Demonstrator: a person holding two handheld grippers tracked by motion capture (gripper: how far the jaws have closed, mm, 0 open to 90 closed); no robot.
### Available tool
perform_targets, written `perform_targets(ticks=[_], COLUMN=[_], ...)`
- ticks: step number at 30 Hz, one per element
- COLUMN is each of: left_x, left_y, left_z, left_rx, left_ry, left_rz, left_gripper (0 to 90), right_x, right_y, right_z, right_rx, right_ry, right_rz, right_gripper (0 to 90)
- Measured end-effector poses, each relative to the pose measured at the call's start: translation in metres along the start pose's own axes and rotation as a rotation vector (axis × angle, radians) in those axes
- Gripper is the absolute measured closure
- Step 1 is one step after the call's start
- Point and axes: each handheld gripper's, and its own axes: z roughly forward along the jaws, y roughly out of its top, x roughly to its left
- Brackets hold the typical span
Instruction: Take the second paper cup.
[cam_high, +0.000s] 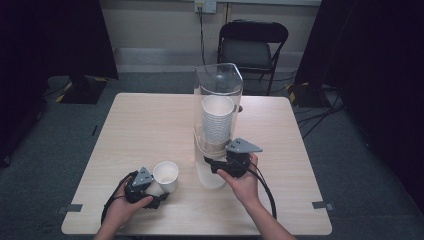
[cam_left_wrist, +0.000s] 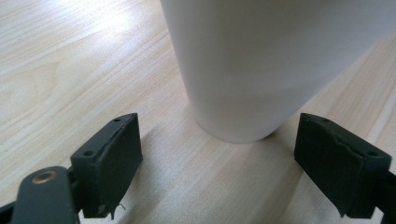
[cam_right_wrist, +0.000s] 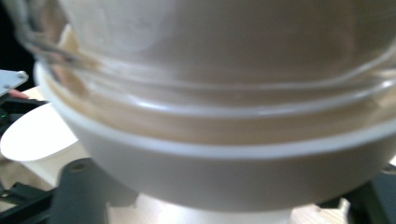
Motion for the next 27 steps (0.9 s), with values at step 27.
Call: perform_targets(ticks=[27], left_x=[0.000], left_y=[0.000], left_z=[0.000], left_rx=[-0.002], left_ry=[-0.001], left_rz=[-0.001], left_gripper=[14.0], right_x=[0.000], right_y=[-0.028], right_z=[0.012], right_rx=[0.048], right_ry=[-0.016], right_rz=[-0.030], right_gripper=[23.5])
